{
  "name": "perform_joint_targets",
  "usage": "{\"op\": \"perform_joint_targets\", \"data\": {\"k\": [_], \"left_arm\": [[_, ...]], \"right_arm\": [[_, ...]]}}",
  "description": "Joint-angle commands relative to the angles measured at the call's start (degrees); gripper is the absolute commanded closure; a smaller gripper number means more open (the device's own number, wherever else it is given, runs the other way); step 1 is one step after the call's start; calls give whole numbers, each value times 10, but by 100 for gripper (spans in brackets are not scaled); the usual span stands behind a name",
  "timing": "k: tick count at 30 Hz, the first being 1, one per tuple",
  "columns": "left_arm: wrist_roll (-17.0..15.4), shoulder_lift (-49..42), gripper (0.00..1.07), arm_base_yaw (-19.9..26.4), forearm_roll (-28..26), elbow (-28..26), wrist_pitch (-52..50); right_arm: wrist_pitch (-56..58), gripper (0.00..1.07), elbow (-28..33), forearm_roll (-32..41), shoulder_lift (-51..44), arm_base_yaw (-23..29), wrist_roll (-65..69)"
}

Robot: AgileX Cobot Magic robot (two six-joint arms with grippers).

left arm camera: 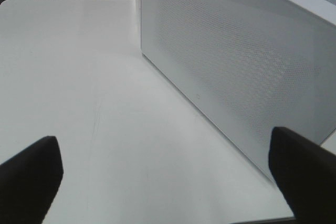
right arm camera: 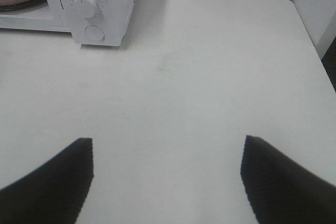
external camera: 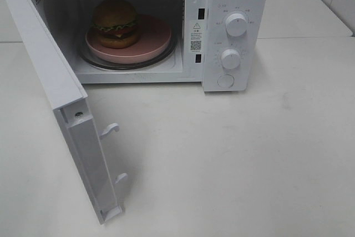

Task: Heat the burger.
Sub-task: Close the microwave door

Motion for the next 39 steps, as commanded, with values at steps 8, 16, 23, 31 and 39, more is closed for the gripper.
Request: {"op": "perform_joint_targets", "data": {"k": [8,16,23,31,39], "left_arm": [[-2,-9,7,-1,0,0,-3],[-2,-9,7,-1,-1,0,-3],[-1,-9,7,-1,-10,-3,-9],[0,47,12,-1,-14,-33,-58],[0,133,38,-1,-14,-33,-127]], "right_arm": [[-3,32,0,1,-16,-3,7],[-3,32,0,1,-16,-3,7],[-3,32,0,1,-16,-3,7],[-3,32,0,1,-16,-3,7],[-3,32,0,1,-16,-3,7]]}}
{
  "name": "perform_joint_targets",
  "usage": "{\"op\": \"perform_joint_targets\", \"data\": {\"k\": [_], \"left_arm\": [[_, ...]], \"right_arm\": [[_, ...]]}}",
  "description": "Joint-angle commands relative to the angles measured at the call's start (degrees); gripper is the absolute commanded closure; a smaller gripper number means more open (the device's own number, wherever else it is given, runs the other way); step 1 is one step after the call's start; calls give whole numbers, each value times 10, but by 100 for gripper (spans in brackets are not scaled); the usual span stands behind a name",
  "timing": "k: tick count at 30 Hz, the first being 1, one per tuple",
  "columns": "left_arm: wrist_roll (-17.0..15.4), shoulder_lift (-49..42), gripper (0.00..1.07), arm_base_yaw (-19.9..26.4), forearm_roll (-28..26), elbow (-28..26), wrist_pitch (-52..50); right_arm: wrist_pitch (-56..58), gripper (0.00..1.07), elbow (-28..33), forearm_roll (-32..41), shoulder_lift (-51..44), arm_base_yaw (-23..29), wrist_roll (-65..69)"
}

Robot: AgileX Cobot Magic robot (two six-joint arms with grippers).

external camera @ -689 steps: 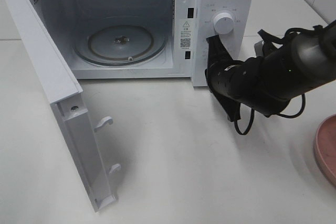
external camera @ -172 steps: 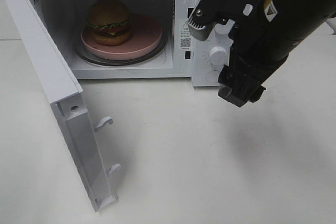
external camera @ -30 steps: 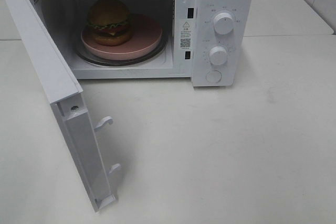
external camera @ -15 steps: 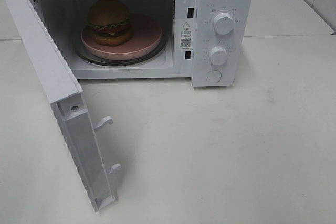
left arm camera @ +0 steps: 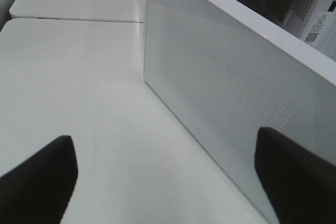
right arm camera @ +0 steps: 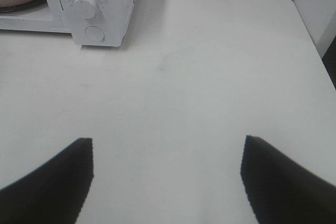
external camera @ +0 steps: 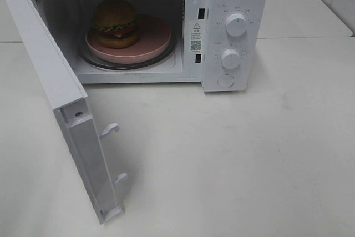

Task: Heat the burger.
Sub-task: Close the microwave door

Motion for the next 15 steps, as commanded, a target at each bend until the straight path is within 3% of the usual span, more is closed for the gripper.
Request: {"op": "perform_joint_targets", "data": {"k": [1,2,3,4,5,6,7,9,15], "left_arm": [[0,39,50,-1,-4,-3,-47],[0,39,50,-1,-4,-3,-47],[0,48,57,-1,-4,-2,-54],[0,66,72,-1,-2,-2,-69],[0,66,72,-1,-2,-2,-69],[0,88,89,-1,1,-2,-84],[0,88,89,-1,1,-2,-84],[2,124,107,-1,6,-2,-108],[7,199,107,-1,-9,-2,-186]], "right_arm": [[-3,32,0,1,-16,-3,3],[-3,32,0,1,-16,-3,3],[-3,32,0,1,-16,-3,3],[-3,32,0,1,-16,-3,3],[-3,32,0,1,-16,-3,3],[-3,32,0,1,-16,-3,3],[-3,32,0,1,-16,-3,3],[-3,32,0,1,-16,-3,3],[-3,32,0,1,-16,-3,3]]}}
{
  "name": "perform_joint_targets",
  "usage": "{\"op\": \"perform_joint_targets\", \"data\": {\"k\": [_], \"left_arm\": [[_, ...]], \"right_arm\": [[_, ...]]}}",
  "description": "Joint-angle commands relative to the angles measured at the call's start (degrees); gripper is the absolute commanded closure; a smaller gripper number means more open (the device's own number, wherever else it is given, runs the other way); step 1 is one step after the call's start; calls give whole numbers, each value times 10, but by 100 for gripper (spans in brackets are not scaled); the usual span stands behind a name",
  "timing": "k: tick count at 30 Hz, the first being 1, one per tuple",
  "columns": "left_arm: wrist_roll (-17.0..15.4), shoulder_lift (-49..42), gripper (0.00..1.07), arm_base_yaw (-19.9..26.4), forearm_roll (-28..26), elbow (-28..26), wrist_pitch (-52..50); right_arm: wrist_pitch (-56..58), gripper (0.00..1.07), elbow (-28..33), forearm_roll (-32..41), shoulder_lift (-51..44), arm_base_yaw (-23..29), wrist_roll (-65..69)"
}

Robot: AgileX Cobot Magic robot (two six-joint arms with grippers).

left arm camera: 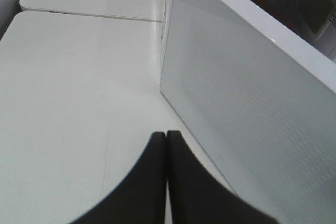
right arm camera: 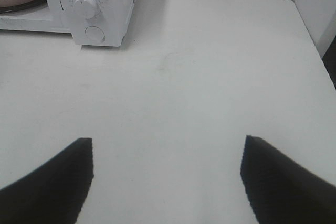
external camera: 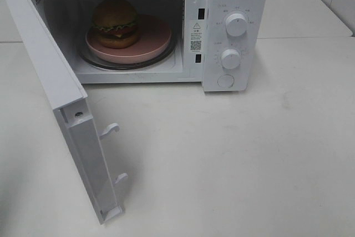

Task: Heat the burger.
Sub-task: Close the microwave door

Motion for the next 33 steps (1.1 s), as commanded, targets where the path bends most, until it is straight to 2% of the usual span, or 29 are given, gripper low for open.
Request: {"op": "perform_joint_targets", "data": {"k": [1,2,3,4,5,6,8,12,14,15,16,18,19,20,22,26,31,33], "left_arm": [[6,28,107,-1,-13,-2,-49],[30,53,107,-1,-22,-2,-78],[30,53,107,-1,-22,-2,-78],[46,63,107,-1,-25,-2,-89],[77,85,107,-1,-33,-2,-116],[77,85,107,-1,-33,-2,-116],[104,110,107,-1,-48,-1,-155],[104,125,107,-1,-65,18,-213],[104,128,107,-1,-73,59,-291],[104,128,107,-1,-73,59,-291],[103,128,107,-1,-83,92,-340],[103,128,107,-1,-89,104,-362],[97,128,107,-1,-91,132,-420],[97,128,107,-1,-91,132,-420],[95,128,107,-1,-89,163,-490],[95,128,107,-1,-89,183,-524],[70,135,107,-1,-58,197,-552],[26,166,107,-1,12,198,-586]], "right_arm": [[-3,32,0,1,-16,-3,2],[-3,32,0,1,-16,-3,2],[-3,32,0,1,-16,-3,2],[-3,32,0,1,-16,-3,2],[-3,32,0,1,-16,-3,2],[-3,32,0,1,-16,-3,2],[-3,32,0,1,-16,-3,2],[-3,32,0,1,-16,-3,2],[-3,32,0,1,-16,-3,2],[-3,32,0,1,-16,-3,2],[-3,32,0,1,-16,-3,2],[-3,32,0,1,-16,-3,2],[-3,32,0,1,-16,-3,2],[-3,32,0,1,-16,-3,2],[-3,32,0,1,-16,-3,2],[-3,32,0,1,-16,-3,2],[-3,32,0,1,-16,-3,2],[-3,32,0,1,-16,-3,2]]}}
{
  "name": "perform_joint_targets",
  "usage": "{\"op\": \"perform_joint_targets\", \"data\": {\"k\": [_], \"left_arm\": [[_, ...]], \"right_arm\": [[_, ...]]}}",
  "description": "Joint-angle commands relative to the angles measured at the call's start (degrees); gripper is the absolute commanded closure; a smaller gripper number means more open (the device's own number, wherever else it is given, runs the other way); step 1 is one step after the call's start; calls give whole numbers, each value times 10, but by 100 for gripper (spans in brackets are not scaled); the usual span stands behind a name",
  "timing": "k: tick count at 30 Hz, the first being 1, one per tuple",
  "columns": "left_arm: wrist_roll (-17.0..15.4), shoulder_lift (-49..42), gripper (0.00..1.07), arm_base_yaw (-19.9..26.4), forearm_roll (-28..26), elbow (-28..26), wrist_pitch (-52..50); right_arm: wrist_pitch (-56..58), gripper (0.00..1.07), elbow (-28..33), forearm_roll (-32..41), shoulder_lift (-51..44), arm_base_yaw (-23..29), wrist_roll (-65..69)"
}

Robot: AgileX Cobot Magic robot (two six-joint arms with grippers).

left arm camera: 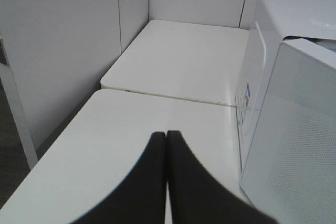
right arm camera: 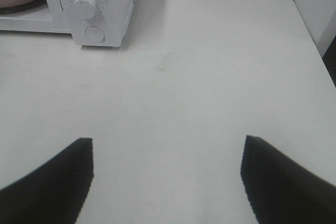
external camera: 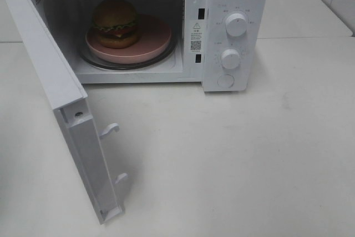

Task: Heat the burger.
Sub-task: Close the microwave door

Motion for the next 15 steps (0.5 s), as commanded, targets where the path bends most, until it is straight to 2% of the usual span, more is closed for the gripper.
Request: {"op": "perform_joint_targets", "data": {"k": [1,2,3,4,6,7,8,9,10,11,15], "left_arm": [[-42,22,107,-1,57,2,-37],[-88,51,107,-1,110,2,-60],[-120,68,107,-1,144,2,-73],[-120,68,107,-1,144,2,-73],[-258,127,107,-1,276,2,-116],[-258,127,107,-1,276,2,-116],[-289,142,107,-1,307,2,-127],[-289,142,107,-1,307,2,-127],[-321,168,107,-1,347,2,-150],[-329,182,107,-1,356,2,-159],[-333,224,107,-1,370,2,-205]], "right_arm": [[-3,32,0,1,-16,-3,0],[-3,32,0,1,-16,-3,0],[-3,32,0,1,-16,-3,0],[-3,32,0,1,-16,-3,0],[-3,32,0,1,-16,-3,0],[-3,32,0,1,-16,-3,0],[-3,32,0,1,-16,-3,0],[-3,32,0,1,-16,-3,0],[-3,32,0,1,-16,-3,0],[-3,32,0,1,-16,-3,0],[-3,32,0,1,-16,-3,0]]}}
